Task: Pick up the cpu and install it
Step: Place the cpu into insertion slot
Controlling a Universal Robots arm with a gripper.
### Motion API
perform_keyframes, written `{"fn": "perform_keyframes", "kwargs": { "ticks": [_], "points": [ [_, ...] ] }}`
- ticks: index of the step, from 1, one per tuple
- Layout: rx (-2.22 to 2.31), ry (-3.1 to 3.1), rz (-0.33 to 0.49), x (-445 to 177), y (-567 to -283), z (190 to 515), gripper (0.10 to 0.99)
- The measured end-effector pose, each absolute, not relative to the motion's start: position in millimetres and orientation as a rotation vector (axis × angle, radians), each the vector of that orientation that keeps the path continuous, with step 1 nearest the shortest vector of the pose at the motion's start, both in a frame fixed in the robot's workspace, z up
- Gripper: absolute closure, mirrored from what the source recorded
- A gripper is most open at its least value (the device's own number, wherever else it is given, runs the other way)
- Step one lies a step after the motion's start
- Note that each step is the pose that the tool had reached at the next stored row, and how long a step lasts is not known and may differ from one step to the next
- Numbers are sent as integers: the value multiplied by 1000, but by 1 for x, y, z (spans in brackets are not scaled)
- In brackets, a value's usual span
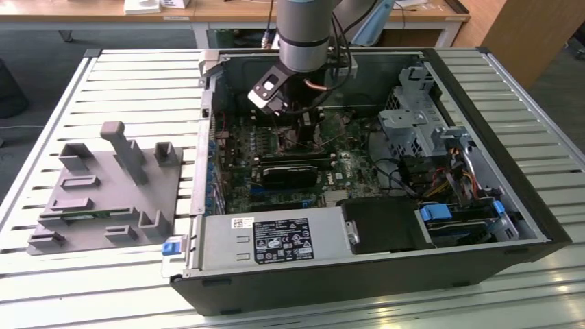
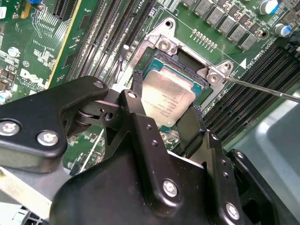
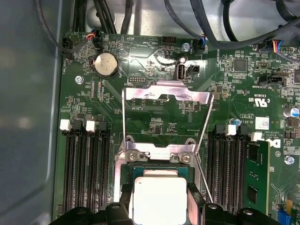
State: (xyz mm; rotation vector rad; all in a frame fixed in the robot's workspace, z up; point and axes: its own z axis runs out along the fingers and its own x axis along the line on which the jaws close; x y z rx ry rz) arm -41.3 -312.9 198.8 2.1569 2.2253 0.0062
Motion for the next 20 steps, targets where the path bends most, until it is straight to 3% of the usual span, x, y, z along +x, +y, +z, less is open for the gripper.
{"fn": "perform_keyframes", "kwargs": {
  "ticks": [20],
  "points": [
    [2157, 2225, 5, -42, -312, 193, 545]
  ]
}}
